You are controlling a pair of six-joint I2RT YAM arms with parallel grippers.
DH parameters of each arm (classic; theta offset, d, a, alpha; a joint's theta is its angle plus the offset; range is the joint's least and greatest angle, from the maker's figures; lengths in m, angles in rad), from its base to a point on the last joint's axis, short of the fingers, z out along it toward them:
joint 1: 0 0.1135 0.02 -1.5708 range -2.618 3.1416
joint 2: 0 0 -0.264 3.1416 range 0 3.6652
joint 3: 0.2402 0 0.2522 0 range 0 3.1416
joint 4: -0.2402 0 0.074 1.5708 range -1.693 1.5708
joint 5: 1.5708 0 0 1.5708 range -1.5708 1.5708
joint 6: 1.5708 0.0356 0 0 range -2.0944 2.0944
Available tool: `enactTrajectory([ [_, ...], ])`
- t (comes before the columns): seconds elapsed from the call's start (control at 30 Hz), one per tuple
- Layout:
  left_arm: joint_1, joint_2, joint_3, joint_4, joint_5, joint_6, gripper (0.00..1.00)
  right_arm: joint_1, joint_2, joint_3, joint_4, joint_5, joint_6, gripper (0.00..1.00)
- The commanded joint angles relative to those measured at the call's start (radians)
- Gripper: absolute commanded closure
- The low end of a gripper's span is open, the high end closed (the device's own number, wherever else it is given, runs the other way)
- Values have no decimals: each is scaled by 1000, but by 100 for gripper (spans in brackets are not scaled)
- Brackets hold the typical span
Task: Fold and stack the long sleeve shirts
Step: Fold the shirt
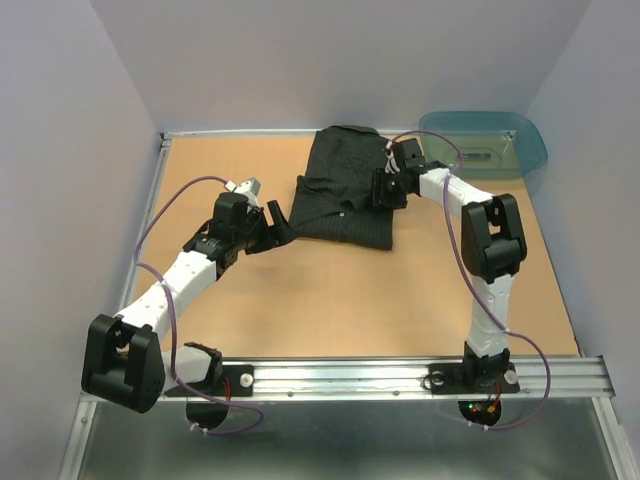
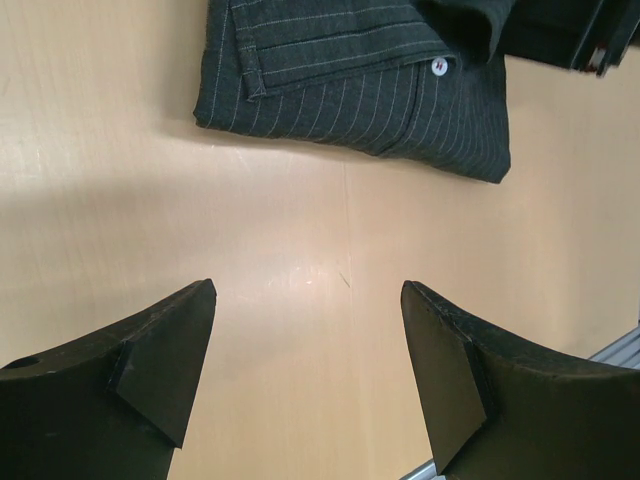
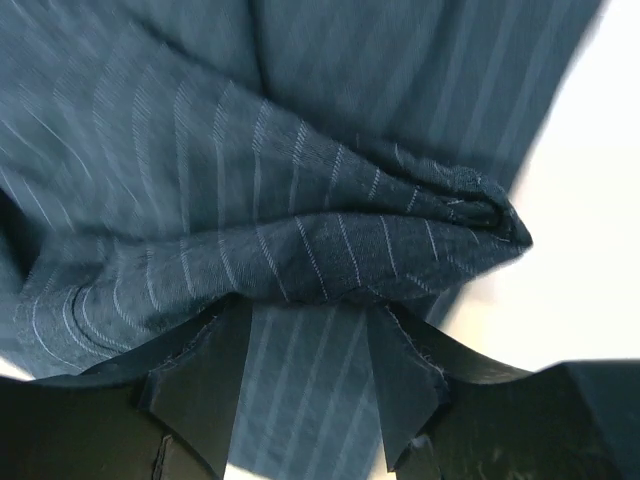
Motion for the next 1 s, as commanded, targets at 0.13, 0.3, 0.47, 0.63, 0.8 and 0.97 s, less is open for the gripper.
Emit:
enactTrajectory([
  [0.13, -1, -32, -13, 8, -18, 22, 14, 9, 107, 360, 60, -1, 37, 43],
  [0.3, -1, -27, -16, 2, -22, 19, 14, 14, 104, 401, 60, -30, 19, 39],
  [0.47, -1, -44, -28, -1, -79, -15, 14, 122, -41, 224, 62, 5, -238, 36],
  [0.63, 16, -29, -41, -60, -229, -95, 14, 312, -155, 96, 60, 121, -442, 34],
  [0.8, 60, -9, -114, -6, -194, -135, 14, 454, -124, 107, 63, 217, -507, 34],
  [0.97, 85, 10, -191, 32, -159, -158, 18, 521, 0, 220, 74, 295, -512, 37],
])
